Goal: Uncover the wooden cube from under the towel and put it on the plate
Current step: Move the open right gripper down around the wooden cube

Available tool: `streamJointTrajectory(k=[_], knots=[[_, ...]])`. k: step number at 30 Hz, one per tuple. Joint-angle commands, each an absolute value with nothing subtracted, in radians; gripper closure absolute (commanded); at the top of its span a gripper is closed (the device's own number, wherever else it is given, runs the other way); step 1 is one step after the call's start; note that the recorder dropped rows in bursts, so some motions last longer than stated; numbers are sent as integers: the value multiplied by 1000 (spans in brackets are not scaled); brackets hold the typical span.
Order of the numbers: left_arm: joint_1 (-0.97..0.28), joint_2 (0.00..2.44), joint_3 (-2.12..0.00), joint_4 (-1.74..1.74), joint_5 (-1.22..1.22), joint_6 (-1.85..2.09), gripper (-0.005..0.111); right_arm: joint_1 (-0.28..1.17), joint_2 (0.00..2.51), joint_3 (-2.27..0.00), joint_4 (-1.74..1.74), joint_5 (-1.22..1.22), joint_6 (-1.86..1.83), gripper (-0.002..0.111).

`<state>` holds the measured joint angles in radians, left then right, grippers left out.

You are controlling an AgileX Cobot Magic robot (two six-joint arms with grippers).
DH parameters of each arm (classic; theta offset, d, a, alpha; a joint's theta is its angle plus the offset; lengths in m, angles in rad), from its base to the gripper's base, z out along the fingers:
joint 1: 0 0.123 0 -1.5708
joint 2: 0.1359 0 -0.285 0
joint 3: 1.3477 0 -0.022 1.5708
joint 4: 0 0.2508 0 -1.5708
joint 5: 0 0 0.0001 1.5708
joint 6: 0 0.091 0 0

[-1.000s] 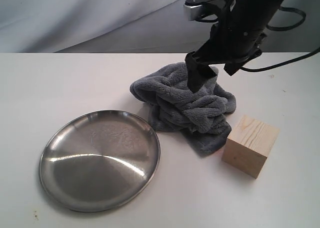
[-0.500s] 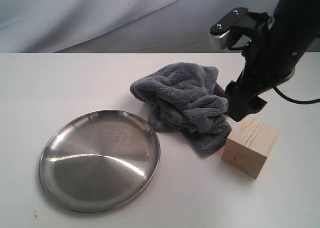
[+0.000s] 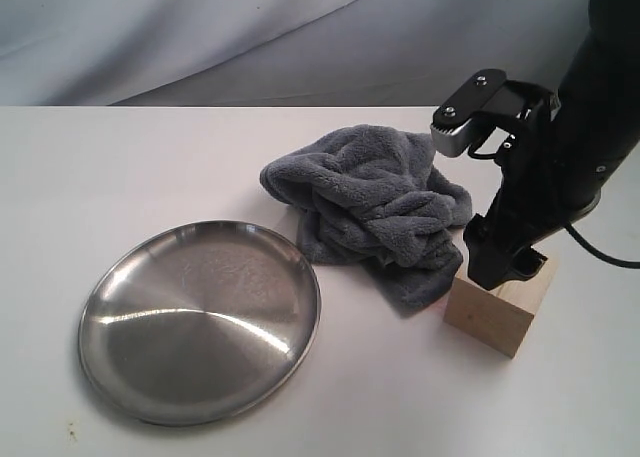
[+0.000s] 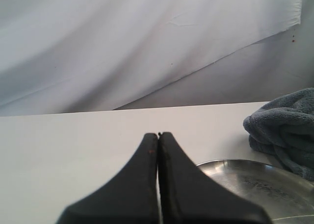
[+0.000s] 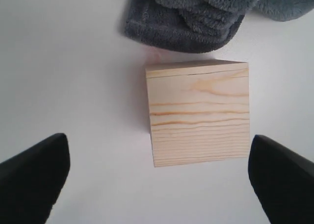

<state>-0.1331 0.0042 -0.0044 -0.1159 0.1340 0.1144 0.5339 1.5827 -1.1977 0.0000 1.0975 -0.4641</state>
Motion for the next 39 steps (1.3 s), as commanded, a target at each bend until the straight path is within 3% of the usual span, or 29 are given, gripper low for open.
streamJointTrajectory(k=[1,12,39], knots=[[-138,0,0,-118,131,112,107,491,1575,-1156,-15,1024,-480,18],[-138,0,0,-118,131,112,107,429,1605,-1130,158,965,-681,18],[-138,0,0,-118,131,112,107,429,1718,-1130,82,899,-680,18]])
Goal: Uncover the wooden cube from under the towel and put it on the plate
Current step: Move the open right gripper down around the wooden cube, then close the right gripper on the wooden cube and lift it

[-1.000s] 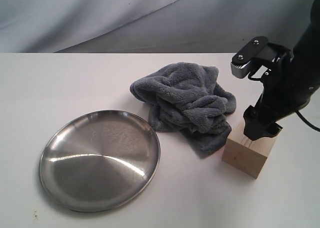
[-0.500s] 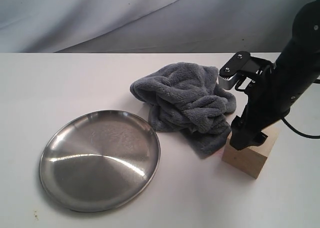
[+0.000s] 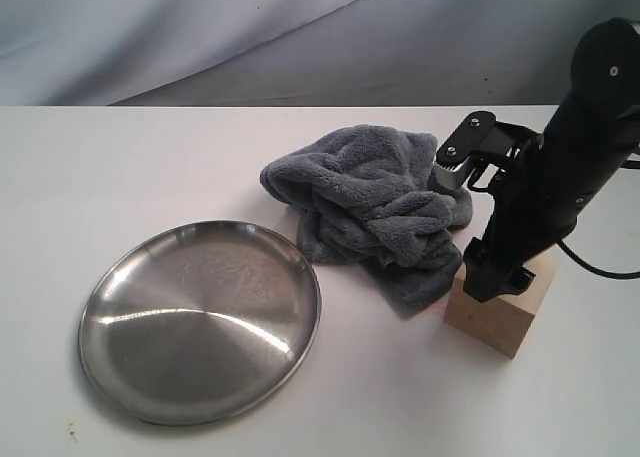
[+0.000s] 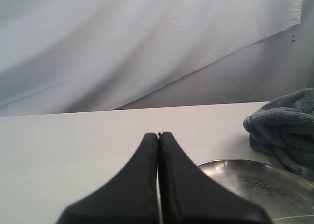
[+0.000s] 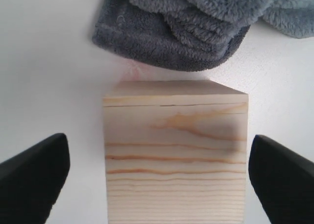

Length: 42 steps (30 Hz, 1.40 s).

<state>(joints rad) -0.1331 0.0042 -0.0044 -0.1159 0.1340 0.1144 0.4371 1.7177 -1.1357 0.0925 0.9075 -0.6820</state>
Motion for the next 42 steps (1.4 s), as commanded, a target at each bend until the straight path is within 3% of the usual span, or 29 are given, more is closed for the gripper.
streamJointTrajectory(k=[1,42], knots=[[-138,0,0,-118,131,112,107,429,1718,-1130,80,899,-680,18],[-138,0,0,-118,131,112,107,429,1891,-1130,92,891,-590,18]])
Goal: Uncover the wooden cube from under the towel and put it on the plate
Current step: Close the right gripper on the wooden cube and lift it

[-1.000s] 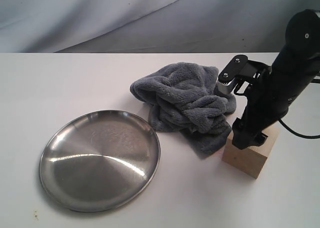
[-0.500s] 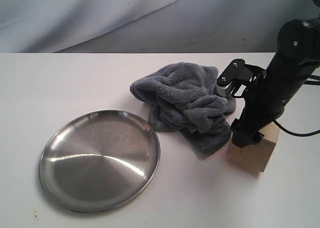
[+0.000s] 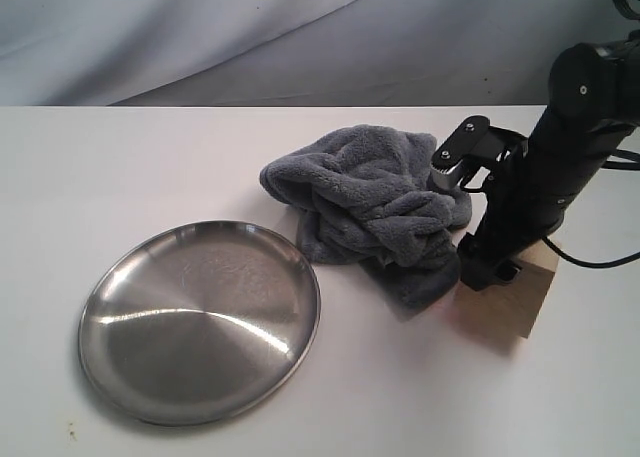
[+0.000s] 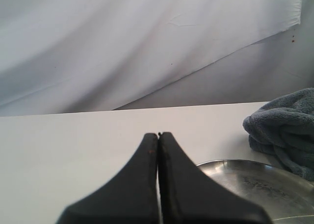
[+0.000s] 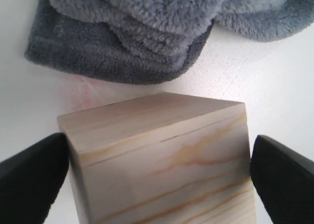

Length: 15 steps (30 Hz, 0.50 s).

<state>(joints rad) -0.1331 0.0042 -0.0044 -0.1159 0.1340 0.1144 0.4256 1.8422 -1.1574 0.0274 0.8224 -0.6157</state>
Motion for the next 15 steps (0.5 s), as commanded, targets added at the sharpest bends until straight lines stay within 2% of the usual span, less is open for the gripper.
streamJointTrajectory(k=[1,15], knots=[[-138,0,0,-118,131,112,107,429,1891,-1130,97,893,-590,18],[-138,0,0,-118,131,112,107,429,1785,-1130,91,848,-367,18]])
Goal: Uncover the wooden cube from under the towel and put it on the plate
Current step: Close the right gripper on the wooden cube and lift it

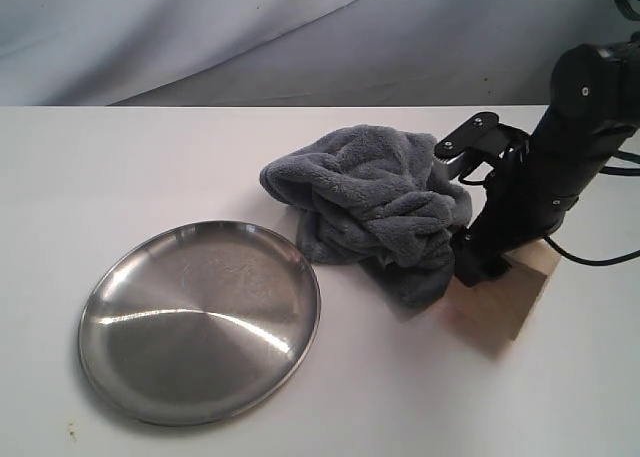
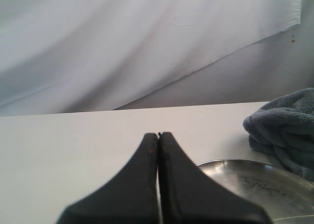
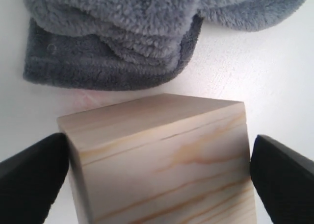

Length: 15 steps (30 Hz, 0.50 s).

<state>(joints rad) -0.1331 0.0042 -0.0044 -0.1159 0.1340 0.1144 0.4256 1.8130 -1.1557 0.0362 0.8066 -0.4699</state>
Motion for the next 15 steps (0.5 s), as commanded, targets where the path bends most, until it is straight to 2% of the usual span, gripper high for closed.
streamJointTrajectory(k=[1,15], knots=[[-138,0,0,-118,131,112,107,429,1774,-1130,91,848,-337,18],[-138,0,0,-118,131,112,107,429,1727,-1130,60,892,-85,18]])
